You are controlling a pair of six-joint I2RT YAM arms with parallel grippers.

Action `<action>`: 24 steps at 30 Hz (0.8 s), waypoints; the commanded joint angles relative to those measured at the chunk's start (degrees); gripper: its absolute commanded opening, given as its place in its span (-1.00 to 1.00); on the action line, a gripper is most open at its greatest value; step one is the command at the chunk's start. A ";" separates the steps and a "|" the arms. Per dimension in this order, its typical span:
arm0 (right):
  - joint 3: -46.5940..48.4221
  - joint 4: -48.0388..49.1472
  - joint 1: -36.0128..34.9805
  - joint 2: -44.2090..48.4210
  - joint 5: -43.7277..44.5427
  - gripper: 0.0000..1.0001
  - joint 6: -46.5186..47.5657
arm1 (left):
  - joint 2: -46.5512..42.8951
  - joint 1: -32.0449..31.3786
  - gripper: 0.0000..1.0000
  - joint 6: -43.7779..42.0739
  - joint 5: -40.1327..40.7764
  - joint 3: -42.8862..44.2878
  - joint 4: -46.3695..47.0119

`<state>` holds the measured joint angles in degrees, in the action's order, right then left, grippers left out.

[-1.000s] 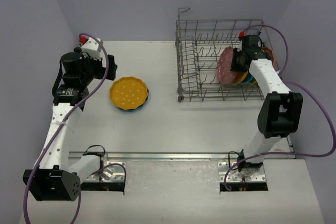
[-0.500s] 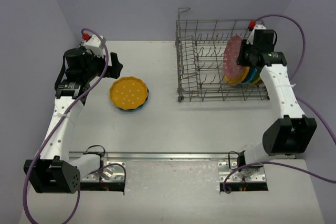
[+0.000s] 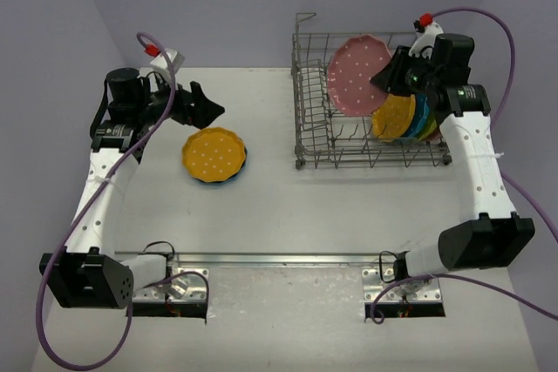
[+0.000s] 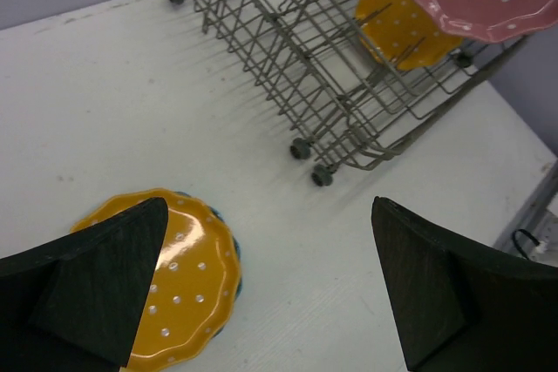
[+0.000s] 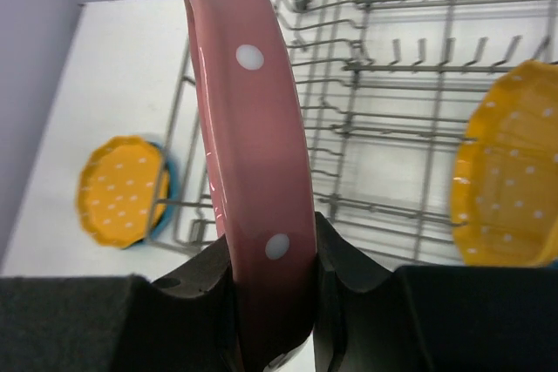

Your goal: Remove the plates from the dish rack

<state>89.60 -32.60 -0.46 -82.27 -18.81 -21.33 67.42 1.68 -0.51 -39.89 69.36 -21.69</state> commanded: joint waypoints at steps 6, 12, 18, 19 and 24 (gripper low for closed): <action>-5.06 18.09 0.02 5.08 -28.91 -1.00 -19.23 | 3.76 -8.45 0.95 9.64 -11.21 5.42 1.93; -14.28 22.93 -7.62 9.24 -30.32 -1.00 -18.72 | 5.56 -15.34 0.93 10.16 -8.98 5.95 -0.27; -17.03 24.50 -10.14 10.37 -32.96 -1.00 -19.24 | 8.77 -17.85 0.85 11.81 -6.56 6.25 0.24; -17.33 25.03 -10.37 10.41 -33.78 -1.00 -19.60 | 9.41 -17.88 0.84 12.04 -6.41 6.40 0.26; -19.46 27.94 -12.89 10.55 -36.90 -1.00 -21.04 | 12.20 -18.20 0.72 13.42 -7.22 7.45 1.03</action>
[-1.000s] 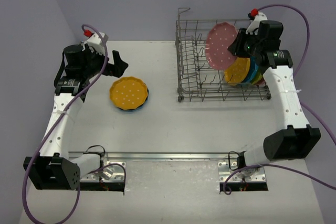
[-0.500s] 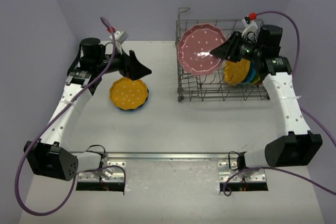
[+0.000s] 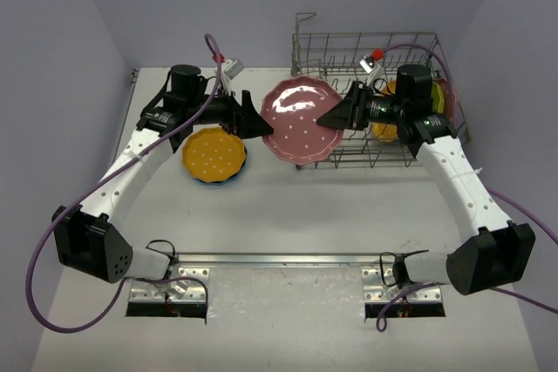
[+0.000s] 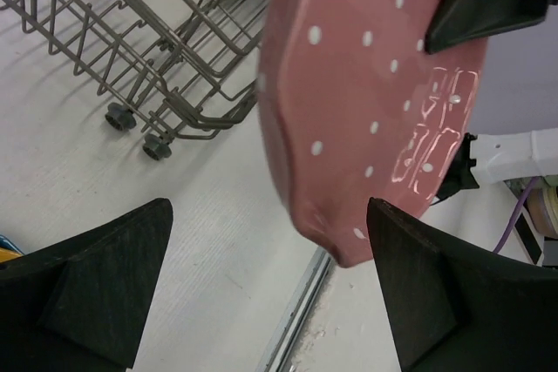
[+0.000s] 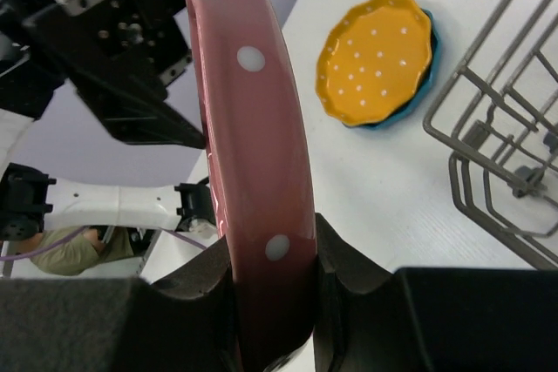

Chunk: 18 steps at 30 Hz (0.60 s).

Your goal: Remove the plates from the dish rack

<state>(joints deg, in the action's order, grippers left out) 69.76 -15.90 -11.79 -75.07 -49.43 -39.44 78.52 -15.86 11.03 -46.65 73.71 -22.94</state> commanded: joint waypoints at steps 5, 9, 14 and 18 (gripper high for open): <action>-0.38 10.22 -2.82 3.06 -5.63 -1.00 -1.11 | 1.85 -0.75 0.40 2.94 -4.76 3.17 4.44; -0.72 9.89 -3.38 2.41 -4.74 -1.00 -0.59 | 1.10 -0.75 0.38 6.84 -9.91 0.68 8.71; -0.30 10.36 -4.12 1.41 -4.36 -1.00 -0.99 | 0.76 -0.75 0.10 10.25 -14.04 -1.83 13.11; 0.78 9.86 -4.20 0.78 -3.85 -1.00 -1.12 | 0.67 -0.04 -0.46 10.33 -14.91 -2.74 13.62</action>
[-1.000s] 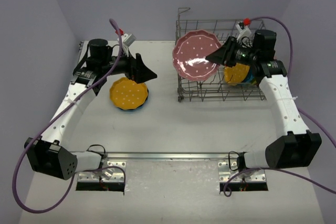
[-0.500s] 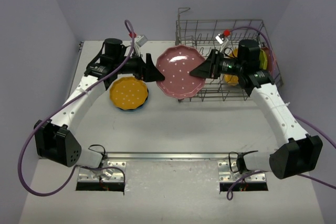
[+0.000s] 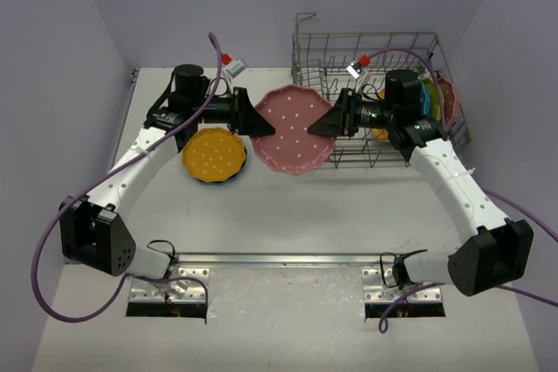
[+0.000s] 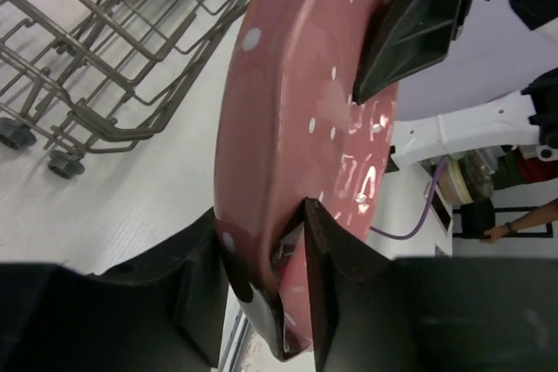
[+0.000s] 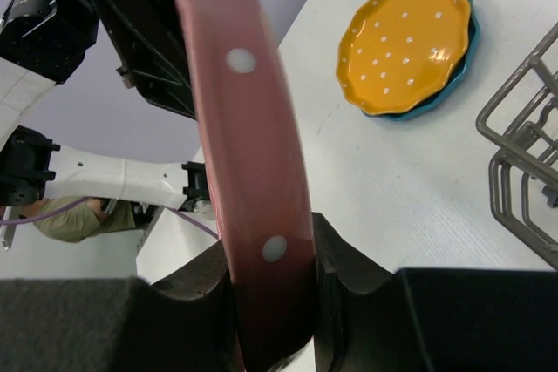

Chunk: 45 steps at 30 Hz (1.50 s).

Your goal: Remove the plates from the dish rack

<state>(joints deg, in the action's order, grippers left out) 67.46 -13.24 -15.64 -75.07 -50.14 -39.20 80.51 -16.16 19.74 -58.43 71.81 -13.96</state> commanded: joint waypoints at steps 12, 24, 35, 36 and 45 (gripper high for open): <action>4.57 -1.01 -0.21 0.93 5.17 0.98 3.56 | -2.15 16.55 -1.00 0.39 -8.80 -5.90 -1.24; 6.81 -4.39 1.19 1.63 8.66 0.98 6.33 | 15.23 33.63 -1.00 -30.46 -1.83 3.89 -30.17; 7.85 -5.22 2.18 0.33 8.02 0.97 6.43 | 23.08 34.01 -1.00 -29.43 3.54 4.40 -26.52; 8.07 -5.25 2.19 0.07 7.75 0.98 6.31 | 23.49 34.03 -1.00 -29.30 4.48 4.36 -26.12; 9.47 -6.47 2.52 -0.72 7.98 0.98 7.12 | 22.56 34.00 -0.05 -29.82 14.93 3.40 -25.06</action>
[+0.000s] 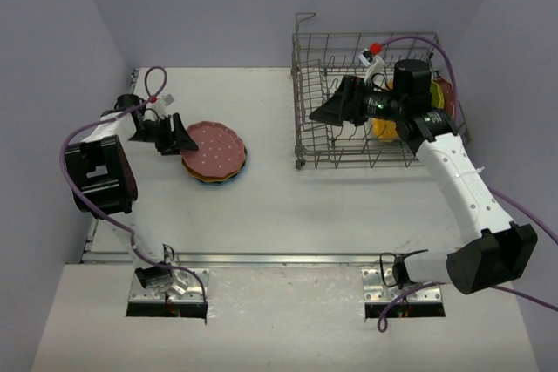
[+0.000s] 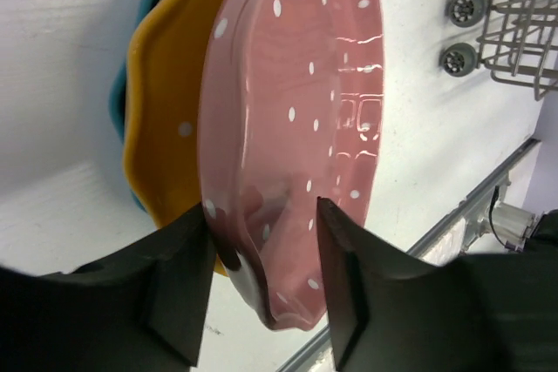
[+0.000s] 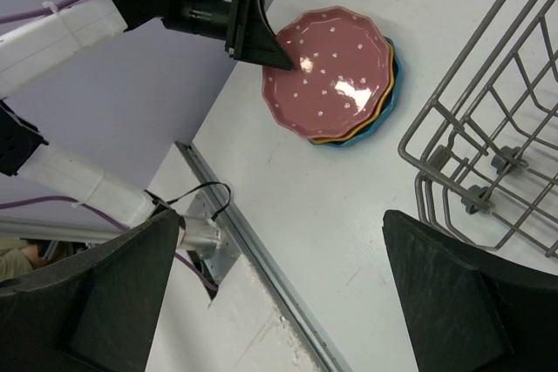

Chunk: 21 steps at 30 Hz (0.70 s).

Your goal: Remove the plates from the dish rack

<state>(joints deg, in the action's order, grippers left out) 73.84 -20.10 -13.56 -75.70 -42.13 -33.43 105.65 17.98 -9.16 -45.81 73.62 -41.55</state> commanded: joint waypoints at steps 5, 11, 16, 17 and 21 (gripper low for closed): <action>4.50 -0.87 0.65 -0.50 1.84 0.98 2.49 | -7.33 -0.24 0.28 -1.86 11.21 0.63 5.03; 6.99 -6.11 0.73 -0.49 12.85 0.98 9.43 | -19.20 -4.90 0.64 -6.35 29.90 -4.64 12.72; 5.27 -7.67 0.82 -0.17 32.39 0.97 18.15 | -30.43 -9.96 1.00 -9.52 40.86 -9.90 20.26; 4.60 -7.67 0.96 0.07 33.25 0.98 19.17 | -31.85 -9.98 1.00 -9.49 40.68 -10.06 20.60; -1.14 -7.16 2.45 2.46 38.44 0.98 22.72 | -36.03 -10.03 1.00 -8.40 38.68 -10.36 20.81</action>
<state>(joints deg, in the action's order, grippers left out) 76.47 -27.32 -12.50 -75.50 -14.08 -16.95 73.00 7.42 -16.74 -10.09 63.81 -25.74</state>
